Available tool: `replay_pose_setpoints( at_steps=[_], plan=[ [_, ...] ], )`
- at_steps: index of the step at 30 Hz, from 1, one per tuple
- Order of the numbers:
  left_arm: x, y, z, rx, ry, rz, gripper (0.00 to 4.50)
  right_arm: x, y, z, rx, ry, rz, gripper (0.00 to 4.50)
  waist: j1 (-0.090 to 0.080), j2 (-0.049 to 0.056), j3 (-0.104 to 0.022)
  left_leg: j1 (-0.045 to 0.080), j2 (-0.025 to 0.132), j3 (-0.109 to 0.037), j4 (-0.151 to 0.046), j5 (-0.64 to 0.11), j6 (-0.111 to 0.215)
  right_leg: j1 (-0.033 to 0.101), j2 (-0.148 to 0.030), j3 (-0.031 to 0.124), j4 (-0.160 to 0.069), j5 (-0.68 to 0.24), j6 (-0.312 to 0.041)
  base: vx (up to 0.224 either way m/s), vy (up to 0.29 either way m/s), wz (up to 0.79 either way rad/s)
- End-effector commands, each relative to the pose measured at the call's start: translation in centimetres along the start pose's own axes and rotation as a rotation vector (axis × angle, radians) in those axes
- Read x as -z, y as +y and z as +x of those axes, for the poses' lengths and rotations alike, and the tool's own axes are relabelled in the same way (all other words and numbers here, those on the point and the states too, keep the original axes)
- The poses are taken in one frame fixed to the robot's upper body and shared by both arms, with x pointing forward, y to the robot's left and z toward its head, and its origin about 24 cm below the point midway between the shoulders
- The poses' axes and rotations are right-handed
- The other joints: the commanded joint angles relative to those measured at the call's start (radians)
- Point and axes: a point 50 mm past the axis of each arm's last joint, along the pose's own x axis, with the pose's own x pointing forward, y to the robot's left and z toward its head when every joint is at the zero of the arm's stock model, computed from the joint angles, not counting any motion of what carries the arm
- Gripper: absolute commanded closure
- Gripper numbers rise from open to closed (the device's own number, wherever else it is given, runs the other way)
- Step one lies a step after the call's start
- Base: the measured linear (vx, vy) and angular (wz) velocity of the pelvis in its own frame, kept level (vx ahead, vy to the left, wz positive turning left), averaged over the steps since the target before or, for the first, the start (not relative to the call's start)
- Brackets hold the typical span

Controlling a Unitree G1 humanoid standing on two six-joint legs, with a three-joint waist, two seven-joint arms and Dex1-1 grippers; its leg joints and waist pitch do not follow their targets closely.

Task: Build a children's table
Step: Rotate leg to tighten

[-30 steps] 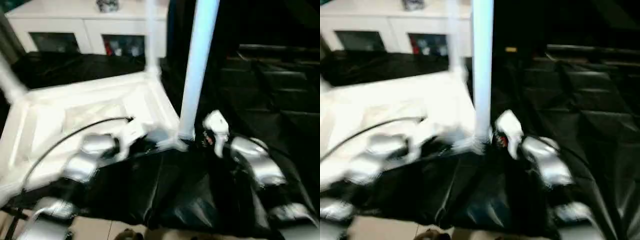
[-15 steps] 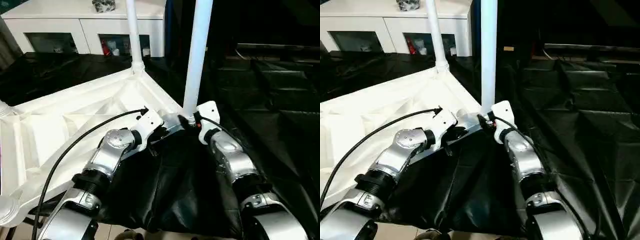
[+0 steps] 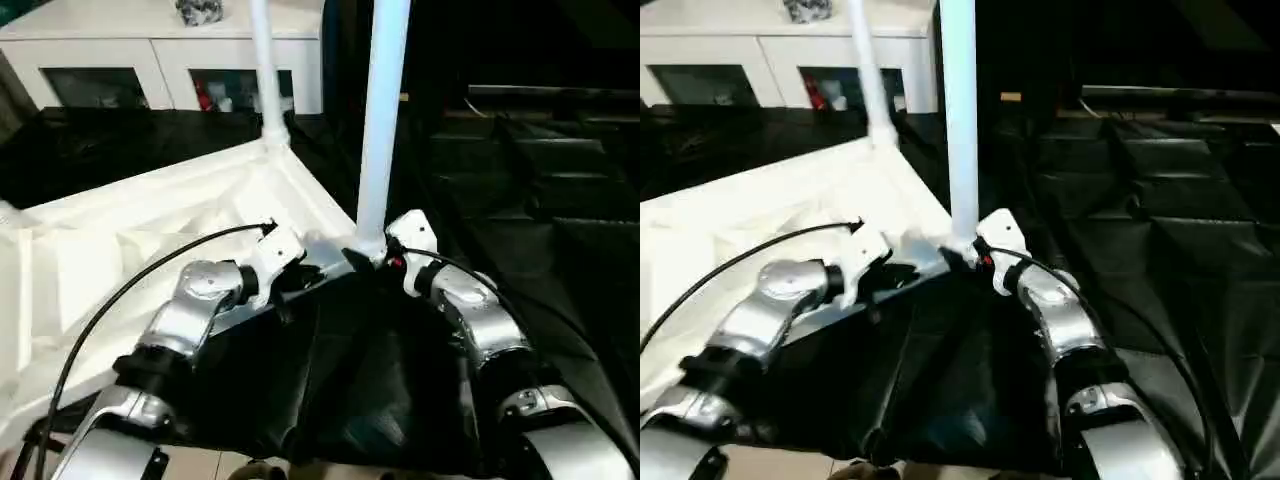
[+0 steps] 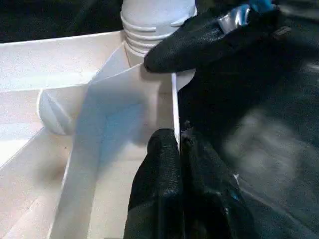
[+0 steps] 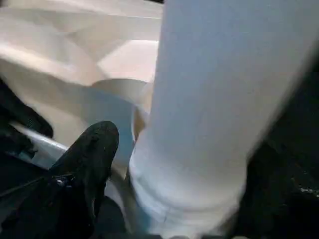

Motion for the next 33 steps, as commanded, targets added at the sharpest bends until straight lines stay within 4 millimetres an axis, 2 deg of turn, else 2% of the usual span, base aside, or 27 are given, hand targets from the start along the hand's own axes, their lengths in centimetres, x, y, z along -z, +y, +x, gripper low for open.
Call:
replay_pose_setpoints(
  at_steps=[1,2,3,5,12,14,17,20,23,24,26,27,28,29,33],
  plan=[
    [-2.8,-0.6,0.0,0.102,-0.134,0.108,4.5,-0.7,2.0,0.5,-0.204,-0.038,-0.048,0.67,0.004,-0.007,-0.074,0.027,0.073,-0.033,-0.076,-0.228,0.065,0.043,-0.066,0.046,-0.064,-0.168,-0.264,0.0,0.0,0.0],
    [-2.8,-0.6,-0.3,0.115,-0.136,0.112,4.5,-0.7,2.1,0.2,-0.234,-0.042,-0.043,0.67,0.008,-0.01,-0.074,0.027,0.074,-0.032,-0.075,-0.228,0.068,0.043,-0.067,0.047,-0.063,-0.163,-0.266,0.0,0.0,0.0],
    [-2.6,-0.6,-1.0,0.14,-0.131,0.116,4.5,-0.7,2.2,-0.5,-0.305,-0.047,-0.036,0.67,0.01,-0.01,-0.073,0.024,0.074,-0.032,-0.076,-0.224,0.073,0.045,-0.066,0.047,-0.062,-0.159,-0.264,0.0,0.0,0.0],
    [-2.3,-0.7,-1.7,0.166,-0.122,0.117,4.5,-0.7,2.5,-1.2,-0.373,-0.051,-0.037,0.67,0.013,-0.009,-0.072,0.025,0.075,-0.032,-0.077,-0.23,0.074,0.042,-0.065,0.046,-0.062,-0.169,-0.261,0.0,0.0,0.0],
    [-1.8,-1.1,-2.8,0.222,-0.105,0.114,4.5,-0.5,3.1,-2.8,-0.542,-0.019,-0.051,0.67,0.031,-0.01,-0.069,0.034,0.077,-0.033,-0.083,-0.269,0.043,0.034,-0.066,0.05,-0.071,-0.244,-0.242,0.0,0.0,0.0],
    [-1.6,-1.2,-3.1,0.243,-0.098,0.116,4.5,-0.4,3.3,-3.2,-0.581,-0.006,-0.061,0.67,0.03,-0.011,-0.069,0.03,0.076,-0.034,-0.085,-0.274,0.035,0.037,-0.068,0.05,-0.071,-0.254,-0.238,0.0,0.0,0.0],
    [-1.6,-1.3,-3.2,0.252,-0.095,0.118,4.5,-0.4,3.3,-3.3,-0.593,-0.003,-0.066,0.82,0.029,-0.011,-0.069,0.029,0.075,-0.034,-0.084,-0.268,0.035,0.036,-0.069,0.051,-0.071,-0.254,-0.238,0.0,0.0,0.0],
    [-1.6,-1.4,-3.4,0.268,-0.09,0.118,4.5,-0.4,3.2,-3.5,-0.604,0.0,-0.065,1.18,0.029,-0.013,-0.07,0.028,0.074,-0.034,-0.083,-0.257,0.038,0.036,-0.069,0.051,-0.071,-0.252,-0.237,0.0,0.0,0.0],
    [-1.6,-1.4,-3.4,0.273,-0.091,0.115,4.5,-0.6,3.3,-3.6,-0.611,-0.003,-0.056,1.27,0.03,-0.014,-0.071,0.028,0.074,-0.033,-0.081,-0.237,0.044,0.038,-0.067,0.05,-0.067,-0.227,-0.241,0.0,0.0,0.0],
    [-1.6,-1.4,-3.4,0.273,-0.092,0.114,4.5,-0.6,3.3,-3.6,-0.613,-0.004,-0.055,1.48,0.03,-0.013,-0.071,0.028,0.075,-0.033,-0.081,-0.234,0.045,0.037,-0.068,0.05,-0.067,-0.224,-0.242,0.0,0.0,0.0],
    [-1.6,-1.4,-3.3,0.271,-0.095,0.111,4.5,-0.6,3.4,-3.6,-0.617,-0.005,-0.052,1.6,0.03,-0.014,-0.072,0.028,0.074,-0.033,-0.08,-0.23,0.047,0.038,-0.068,0.05,-0.066,-0.219,-0.244,0.0,0.0,0.0],
    [-1.7,-1.4,-3.3,0.27,-0.098,0.109,4.5,-0.6,3.4,-3.6,-0.619,-0.006,-0.05,1.69,0.029,-0.017,-0.071,0.027,0.074,-0.033,-0.08,-0.229,0.048,0.038,-0.068,0.05,-0.067,-0.219,-0.244,0.0,0.0,0.0],
    [-1.7,-1.5,-3.1,0.264,-0.112,0.096,4.5,-0.5,3.4,-3.3,-0.573,-0.018,-0.028,1.74,0.029,-0.016,-0.071,0.027,0.074,-0.032,-0.08,-0.229,0.048,0.037,-0.069,0.051,-0.068,-0.227,-0.243,0.0,0.0,0.0],
    [-1.7,-1.6,-3.0,0.258,-0.12,0.091,4.5,-0.4,3.3,-3.1,-0.543,-0.024,-0.01,1.77,0.029,-0.02,-0.071,0.027,0.074,-0.033,-0.08,-0.228,0.048,0.038,-0.07,0.05,-0.068,-0.231,-0.242,0.0,0.0,0.0],
    [-1.9,-1.5,-2.6,0.229,-0.137,0.077,4.5,-0.2,3.0,-2.5,-0.444,-0.021,0.035,1.79,0.023,-0.019,-0.068,0.027,0.073,-0.036,-0.083,-0.253,0.03,0.037,-0.07,0.05,-0.073,-0.279,-0.23,0.0,0.0,0.0]
  ],
)
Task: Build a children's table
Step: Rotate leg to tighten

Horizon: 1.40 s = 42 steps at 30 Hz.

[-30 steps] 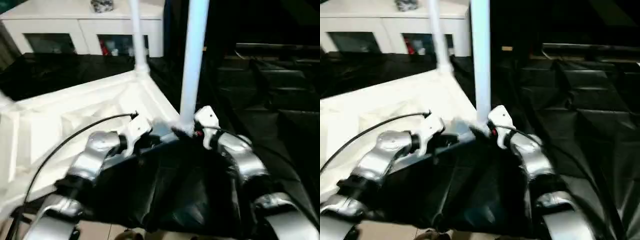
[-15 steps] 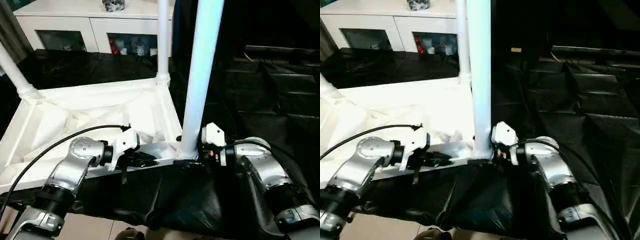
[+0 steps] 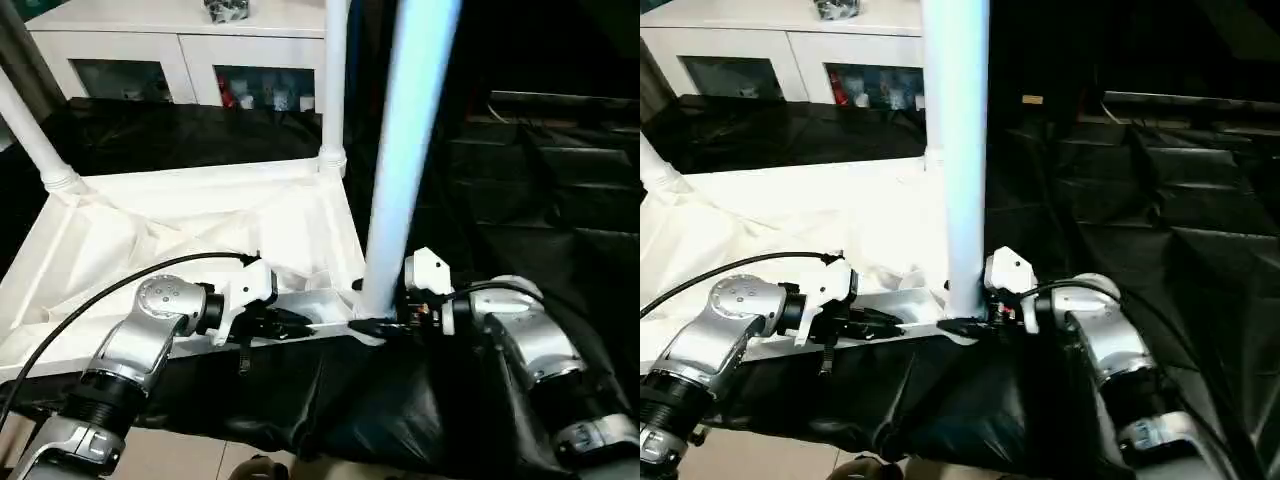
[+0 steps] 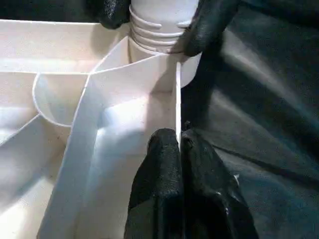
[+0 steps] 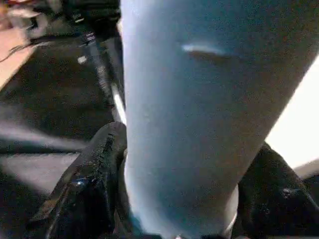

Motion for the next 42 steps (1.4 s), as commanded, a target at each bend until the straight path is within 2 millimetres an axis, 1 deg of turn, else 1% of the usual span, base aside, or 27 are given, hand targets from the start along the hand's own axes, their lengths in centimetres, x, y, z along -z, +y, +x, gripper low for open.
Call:
replay_pose_setpoints(
  at_steps=[1,2,3,4,5,6,7,8,9,12,13,14,15,16,17,20,22,25,26,31,32,35,37,39,40,41,42],
  plan=[
    [-3.5,1.2,2.1,-0.102,-0.129,0.076,4.5,0.4,-0.6,2.6,0.185,-0.016,0.059,1.8,-0.008,-0.012,-0.068,0.03,0.073,-0.035,-0.086,-0.26,0.019,0.03,-0.069,0.052,-0.075,-0.288,-0.228,0.0,0.0,0.0],
    [-3.6,1.7,3.0,-0.157,-0.117,0.065,4.5,0.4,-1.0,3.2,0.273,-0.017,0.07,1.8,-0.014,-0.012,-0.064,0.03,0.07,-0.035,-0.087,-0.275,0.009,0.027,-0.068,0.052,-0.08,-0.311,-0.227,0.0,0.0,0.0],
    [-3.8,2.3,3.9,-0.213,-0.115,0.053,4.5,0.6,-1.6,3.8,0.38,-0.001,0.095,1.8,-0.017,-0.011,-0.067,0.035,0.067,-0.04,-0.087,-0.293,-0.019,0.03,-0.072,0.05,-0.083,-0.352,-0.215,0.0,0.0,0.0],
    [-3.9,2.5,4.4,-0.243,-0.114,0.046,4.5,0.7,-1.9,4.2,0.436,0.01,0.109,1.8,-0.022,-0.013,-0.066,0.036,0.066,-0.038,-0.087,-0.299,-0.027,0.029,-0.07,0.05,-0.085,-0.363,-0.21,0.0,0.0,0.0],
    [-3.9,2.5,4.4,-0.243,-0.114,0.046,4.5,0.7,-1.9,4.2,0.436,0.01,0.109,1.81,-0.027,-0.014,-0.065,0.038,0.065,-0.042,-0.088,-0.314,-0.041,0.03,-0.073,0.049,-0.088,-0.381,-0.202,0.0,0.0,0.0],
    [-4.2,2.9,5.1,-0.283,-0.114,0.038,4.5,0.8,-2.4,4.6,0.528,0.036,0.122,1.81,-0.028,-0.015,-0.067,0.036,0.065,-0.043,-0.087,-0.317,-0.037,0.034,-0.075,0.049,-0.089,-0.381,-0.197,0.0,0.0,0.0],
    [-4.5,3.2,5.8,-0.32,-0.115,0.028,4.5,0.8,-2.8,5.0,0.616,0.056,0.138,1.81,-0.036,-0.01,-0.064,0.036,0.063,-0.039,-0.088,-0.317,-0.035,0.026,-0.068,0.05,-0.092,-0.371,-0.193,0.0,0.0,0.0],
    [-4.8,3.4,6.3,-0.343,-0.117,0.021,4.5,0.7,-3.0,5.3,0.664,0.06,0.156,1.81,-0.036,-0.01,-0.066,0.037,0.061,-0.041,-0.087,-0.328,-0.036,0.029,-0.07,0.05,-0.094,-0.376,-0.187,0.0,0.0,0.0],
    [-5.1,3.5,6.8,-0.367,-0.119,0.013,4.5,0.7,-3.2,5.6,0.714,0.064,0.178,1.81,-0.037,-0.012,-0.071,0.036,0.061,-0.041,-0.086,-0.307,-0.032,0.032,-0.071,0.051,-0.09,-0.345,-0.193,0.0,0.0,0.0],
    [-5.9,3.9,7.9,-0.429,-0.118,0.01,4.5,0.3,-3.1,6.7,0.742,0.051,0.199,1.81,-0.03,-0.009,-0.073,0.03,0.062,-0.038,-0.083,-0.259,-0.005,0.038,-0.071,0.051,-0.084,-0.265,-0.204,0.0,0.0,0.0],
    [-6.4,3.9,8.5,-0.45,-0.124,0.015,4.5,-0.1,-2.8,7.4,0.729,0.041,0.181,1.81,-0.027,-0.009,-0.076,0.03,0.062,-0.036,-0.08,-0.233,0.009,0.038,-0.07,0.051,-0.081,-0.227,-0.21,0.0,0.0,0.0],
    [-6.4,3.9,8.5,-0.45,-0.124,0.015,4.5,-0.1,-2.8,7.4,0.729,0.041,0.181,1.81,-0.026,-0.011,-0.077,0.03,0.061,-0.034,-0.078,-0.211,0.025,0.039,-0.069,0.05,-0.078,-0.188,-0.221,0.0,0.0,0.0],
    [-6.5,3.9,8.7,-0.454,-0.125,0.023,4.5,-0.2,-2.7,7.7,0.726,0.032,0.172,1.81,-0.025,-0.011,-0.078,0.026,0.061,-0.035,-0.077,-0.197,0.032,0.043,-0.07,0.049,-0.074,-0.17,-0.225,0.0,0.0,0.0],
    [-6.5,3.7,8.9,-0.442,-0.122,0.043,4.5,-0.4,-2.7,7.9,0.723,0.005,0.183,1.25,-0.022,-0.01,-0.079,0.025,0.062,-0.034,-0.075,-0.18,0.052,0.043,-0.07,0.048,-0.072,-0.147,-0.234,0.0,0.0,0.0],
    [-6.5,3.7,8.9,-0.442,-0.122,0.043,4.5,-0.4,-2.7,7.9,0.723,0.005,0.183,1.12,-0.022,-0.009,-0.079,0.024,0.062,-0.034,-0.075,-0.181,0.057,0.043,-0.07,0.048,-0.072,-0.148,-0.234,0.0,0.0,0.0],
    [-6.1,3.4,8.6,-0.399,-0.128,0.063,4.5,-0.5,-2.9,7.6,0.721,-0.013,0.173,1.05,-0.023,-0.008,-0.076,0.025,0.063,-0.035,-0.078,-0.204,0.057,0.043,-0.07,0.046,-0.075,-0.18,-0.232,0.0,0.0,0.0],
    [-5.8,3.2,8.2,-0.377,-0.132,0.071,4.5,-0.5,-3.1,7.3,0.728,-0.01,0.136,0.71,-0.025,-0.009,-0.075,0.027,0.065,-0.036,-0.081,-0.233,0.043,0.041,-0.07,0.047,-0.078,-0.216,-0.227,0.0,0.0,0.0],
    [-5.5,3.0,7.7,-0.352,-0.135,0.076,4.5,-0.5,-3.3,6.8,0.724,-0.007,0.103,0.66,-0.028,-0.008,-0.074,0.023,0.064,-0.037,-0.081,-0.24,0.039,0.043,-0.071,0.047,-0.078,-0.221,-0.227,0.0,0.0,0.0],
    [-5.1,2.8,7.2,-0.327,-0.138,0.082,4.5,-0.4,-3.4,6.3,0.69,-0.011,0.078,0.66,-0.029,-0.008,-0.075,0.025,0.066,-0.037,-0.081,-0.241,0.041,0.043,-0.074,0.047,-0.077,-0.216,-0.227,0.0,0.0,0.0],
    [-4.6,2.4,6.2,-0.278,-0.147,0.089,4.5,-0.2,-3.2,5.1,0.55,-0.019,0.038,0.66,-0.03,-0.01,-0.076,0.02,0.064,-0.034,-0.076,-0.204,0.075,0.048,-0.072,0.047,-0.072,-0.162,-0.246,0.0,0.0,0.0],
    [-4.4,2.0,5.5,-0.229,-0.153,0.101,4.5,-0.2,-2.7,4.4,0.438,-0.017,-0.019,0.66,-0.027,-0.005,-0.075,0.022,0.067,-0.034,-0.075,-0.202,0.083,0.046,-0.07,0.046,-0.071,-0.161,-0.252,0.0,0.0,0.0],
    [-4.3,1.8,5.2,-0.205,-0.158,0.105,4.5,-0.1,-2.4,4.1,0.379,-0.017,-0.037,0.66,-0.026,-0.005,-0.073,0.023,0.069,-0.033,-0.078,-0.227,0.077,0.044,-0.068,0.046,-0.073,-0.188,-0.255,0.0,0.0,0.0],
    [-4.3,1.5,4.1,-0.149,-0.164,0.125,4.5,-0.1,-1.6,3.4,0.228,-0.034,-0.032,0.66,-0.021,-0.005,-0.071,0.025,0.072,-0.033,-0.081,-0.248,0.075,0.046,-0.066,0.045,-0.074,-0.205,-0.251,0.0,0.0,0.0],
    [-4.2,1.3,3.5,-0.125,-0.158,0.134,4.5,-0.1,-1.1,2.8,0.146,-0.036,-0.031,0.66,-0.02,-0.004,-0.073,0.023,0.074,-0.034,-0.081,-0.244,0.08,0.044,-0.066,0.046,-0.07,-0.194,-0.253,0.0,0.0,0.0],
    [-4.1,1.3,3.0,-0.115,-0.153,0.137,4.5,-0.1,-0.8,2.5,0.101,-0.033,-0.035,0.66,-0.017,-0.004,-0.072,0.027,0.075,-0.032,-0.081,-0.247,0.077,0.041,-0.065,0.047,-0.071,-0.194,-0.257,0.0,0.0,0.0],
    [-3.9,1.3,2.6,-0.102,-0.145,0.142,4.5,0.0,-0.3,2.0,0.036,-0.019,-0.044,0.66,-0.016,-0.004,-0.071,0.026,0.076,-0.033,-0.082,-0.249,0.077,0.041,-0.065,0.047,-0.071,-0.196,-0.257,0.0,0.0,0.0],
    [-3.8,1.2,2.1,-0.089,-0.137,0.143,4.5,0.1,0.1,1.6,-0.03,-0.003,-0.047,0.66,-0.014,-0.01,-0.071,0.026,0.075,-0.033,-0.082,-0.247,0.078,0.043,-0.065,0.046,-0.071,-0.2,-0.254,0.0,0.0,0.0]
  ],
)
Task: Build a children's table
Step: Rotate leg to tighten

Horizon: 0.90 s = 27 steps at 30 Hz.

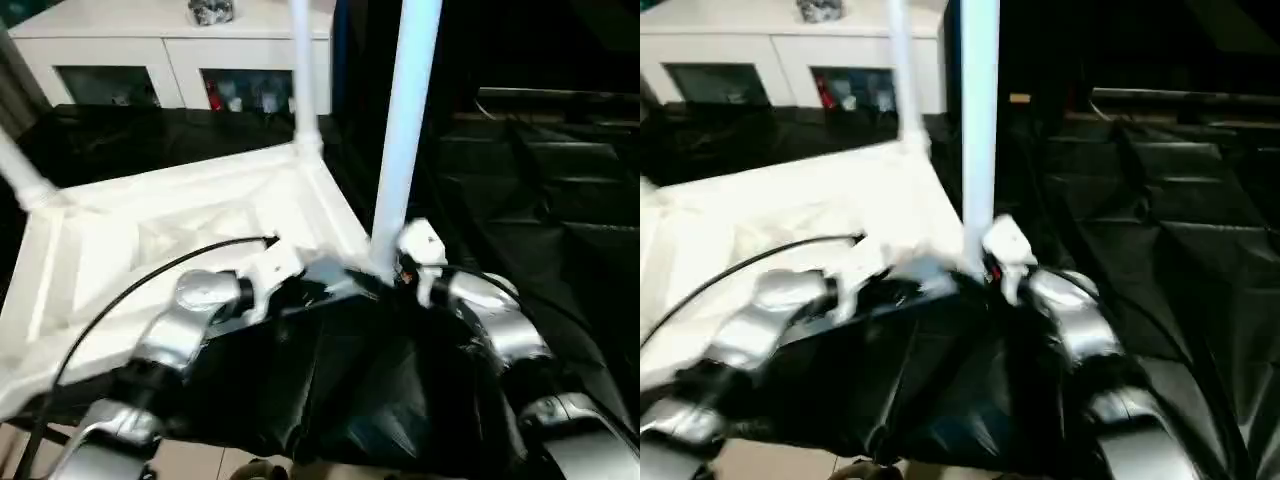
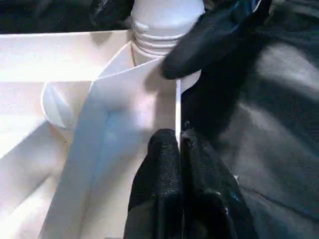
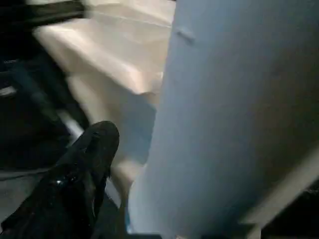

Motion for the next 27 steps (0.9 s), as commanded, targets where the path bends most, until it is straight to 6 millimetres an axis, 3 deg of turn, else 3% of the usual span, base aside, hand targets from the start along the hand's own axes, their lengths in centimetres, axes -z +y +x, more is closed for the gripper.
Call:
replay_pose_setpoints(
  at_steps=[1,7,8,14,21,25,27],
  plan=[
    [-2.9,0.2,-0.2,0.03,-0.121,0.105,4.5,-0.2,2.2,0.7,-0.232,0.008,-0.012,0.66,0.003,-0.013,-0.067,0.024,0.076,-0.033,-0.077,-0.245,0.082,0.042,-0.066,0.048,-0.069,-0.206,-0.252,0.0,0.0,0.0],
    [-2.4,0.0,-1.9,0.08,-0.102,0.102,4.5,0.0,3.2,-1.1,-0.437,0.082,0.011,0.66,0.015,-0.012,-0.066,0.028,0.078,-0.034,-0.079,-0.253,0.067,0.036,-0.066,0.05,-0.073,-0.245,-0.243,0.0,0.0,0.0],
    [-2.4,0.0,-2.2,0.088,-0.099,0.101,4.5,0.0,3.2,-1.3,-0.453,0.088,0.013,0.83,0.015,-0.013,-0.065,0.027,0.078,-0.035,-0.081,-0.257,0.063,0.037,-0.067,0.05,-0.072,-0.248,-0.243,0.0,0.0,0.0],
    [-2.3,-0.2,-2.6,0.108,-0.094,0.099,4.5,-0.4,3.3,-1.3,-0.464,0.078,0.015,1.18,0.014,-0.014,-0.064,0.028,0.076,-0.034,-0.082,-0.262,0.046,0.035,-0.068,0.051,-0.074,-0.264,-0.241,0.0,0.0,0.0],
    [-2.2,-0.3,-2.6,0.109,-0.091,0.095,4.5,-0.7,3.6,-1.0,-0.477,0.067,0.029,1.78,0.014,-0.016,-0.065,0.027,0.076,-0.034,-0.081,-0.248,0.048,0.036,-0.069,0.051,-0.072,-0.248,-0.243,0.0,0.0,0.0],
    [-2.2,0.3,-1.9,0.035,-0.084,0.088,4.5,-0.7,3.2,0.0,-0.349,0.018,0.057,1.84,0.014,-0.015,-0.064,0.027,0.076,-0.035,-0.081,-0.254,0.038,0.034,-0.07,0.051,-0.074,-0.264,-0.24,0.0,0.0,0.0],
    [-2.2,1.0,-0.9,-0.057,-0.06,0.076,4.5,-0.1,2.1,1.3,-0.144,0.039,0.08,1.85,0.007,-0.016,-0.065,0.028,0.074,-0.036,-0.082,-0.26,0.028,0.032,-0.069,0.051,-0.075,-0.272,-0.238,0.0,0.0,0.0]
  ],
)
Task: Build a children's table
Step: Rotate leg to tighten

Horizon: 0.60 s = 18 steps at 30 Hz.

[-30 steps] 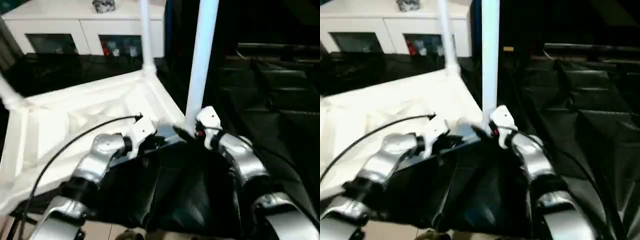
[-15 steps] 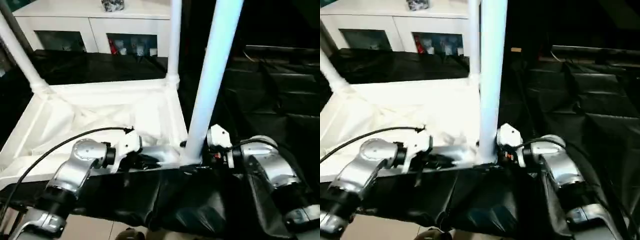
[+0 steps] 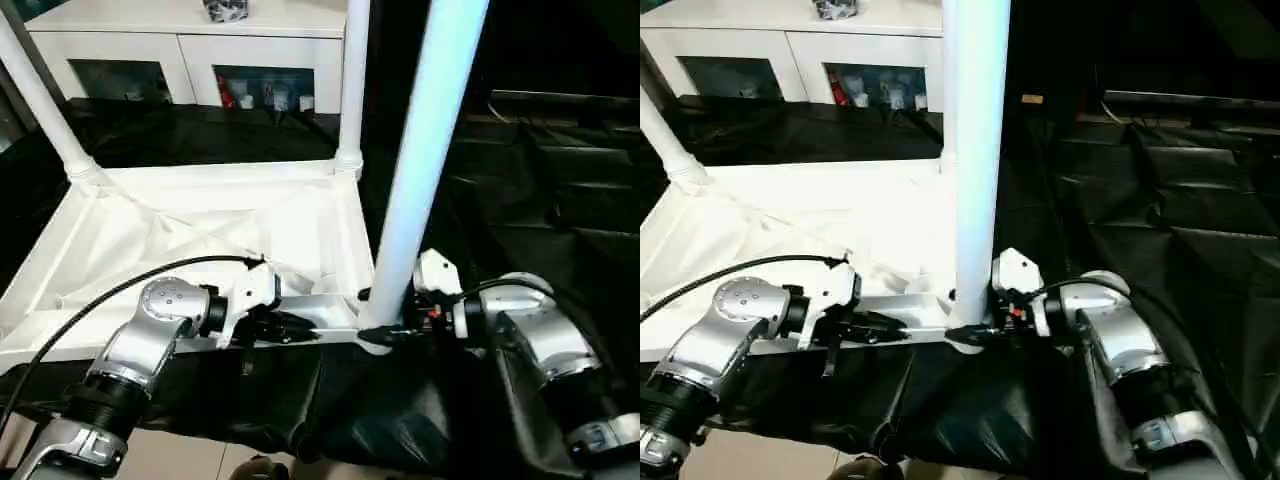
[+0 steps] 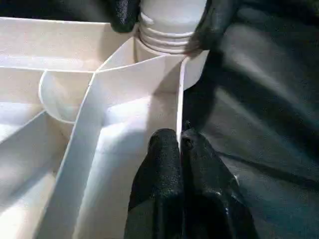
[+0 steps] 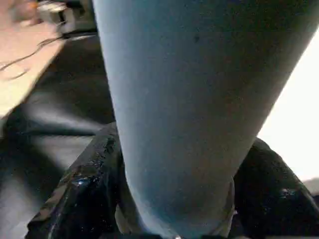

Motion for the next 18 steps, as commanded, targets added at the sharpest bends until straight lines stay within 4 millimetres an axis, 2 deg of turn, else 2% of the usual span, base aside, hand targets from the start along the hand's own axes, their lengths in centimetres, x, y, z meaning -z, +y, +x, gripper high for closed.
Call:
replay_pose_setpoints(
  at_steps=[1,2,4,5,6,7,9,11,13,15,17,18],
  plan=[
    [-3.1,2.3,1.2,-0.192,-0.068,0.08,4.5,0.2,-0.5,3.1,0.156,0.013,0.008,1.85,-0.011,-0.012,-0.064,0.028,0.07,-0.037,-0.084,-0.276,0.01,0.031,-0.07,0.051,-0.081,-0.304,-0.233,0.0,0.0,0.0],
    [-3.2,2.6,1.7,-0.229,-0.066,0.07,4.5,0.4,-1.2,3.5,0.256,0.023,0.03,1.86,-0.017,-0.009,-0.063,0.03,0.069,-0.039,-0.085,-0.286,-0.017,0.03,-0.071,0.05,-0.081,-0.334,-0.225,0.0,0.0,0.0],
    [-3.8,3.0,3.2,-0.284,-0.08,0.045,4.5,0.3,-2.6,4.2,0.452,0.01,0.092,1.87,-0.029,-0.011,-0.062,0.031,0.067,-0.044,-0.089,-0.324,-0.038,0.033,-0.073,0.047,-0.086,-0.373,-0.212,0.0,0.0,0.0],
    [-4.3,3.1,4.1,-0.311,-0.093,0.029,4.5,0.1,-3.1,4.7,0.537,-0.017,0.147,1.87,-0.036,-0.012,-0.062,0.031,0.067,-0.043,-0.087,-0.334,-0.037,0.03,-0.074,0.05,-0.088,-0.375,-0.209,0.0,0.0,0.0],
    [-4.3,3.1,4.1,-0.311,-0.093,0.029,4.5,0.1,-3.1,4.7,0.537,-0.017,0.147,1.87,-0.036,-0.011,-0.063,0.033,0.066,-0.043,-0.086,-0.335,-0.037,0.03,-0.074,0.05,-0.09,-0.376,-0.208,0.0,0.0,0.0],
    [-4.8,3.3,4.9,-0.335,-0.102,0.012,4.5,-0.1,-3.5,5.3,0.606,-0.033,0.192,1.87,-0.036,-0.011,-0.066,0.032,0.066,-0.042,-0.084,-0.316,-0.028,0.032,-0.073,0.051,-0.088,-0.344,-0.209,0.0,0.0,0.0],
    [-4.9,3.3,5.0,-0.341,-0.104,0.008,4.5,-0.2,-3.5,5.4,0.623,-0.034,0.2,1.87,-0.034,-0.012,-0.069,0.028,0.065,-0.039,-0.082,-0.274,-0.006,0.036,-0.071,0.051,-0.085,-0.281,-0.217,0.0,0.0,0.0],
    [-4.9,3.3,5.0,-0.341,-0.104,0.008,4.5,-0.2,-3.5,5.4,0.623,-0.034,0.2,1.87,-0.028,-0.012,-0.074,0.022,0.064,-0.036,-0.076,-0.21,0.03,0.042,-0.07,0.049,-0.075,-0.189,-0.232,0.0,0.0,0.0],
    [-5.8,3.7,6.8,-0.407,-0.105,-0.005,4.5,-0.8,-3.7,7.1,0.7,-0.042,0.185,1.87,-0.03,-0.005,-0.075,0.022,0.064,-0.035,-0.074,-0.179,0.039,0.041,-0.066,0.048,-0.069,-0.138,-0.251,0.0,0.0,0.0],
    [-6.4,3.8,7.9,-0.428,-0.104,0.002,4.5,-1.5,-3.4,8.3,0.708,-0.064,0.168,1.17,-0.028,-0.007,-0.076,0.03,0.062,-0.031,-0.072,-0.191,0.03,0.037,-0.067,0.047,-0.073,-0.147,-0.262,0.0,0.0,0.0],
    [-6.5,3.7,7.9,-0.408,-0.096,0.03,4.5,-1.9,-3.4,8.5,0.696,-0.075,0.149,1.14,-0.023,-0.007,-0.076,0.023,0.065,-0.035,-0.075,-0.196,0.04,0.046,-0.069,0.045,-0.069,-0.133,-0.256,0.0,0.0,0.0],
    [-6.4,3.7,7.9,-0.406,-0.095,0.031,4.5,-1.9,-3.4,8.4,0.694,-0.073,0.144,1.07,-0.023,-0.005,-0.076,0.023,0.065,-0.035,-0.075,-0.195,0.044,0.046,-0.069,0.045,-0.068,-0.127,-0.255,0.0,0.0,0.0]
  ],
)
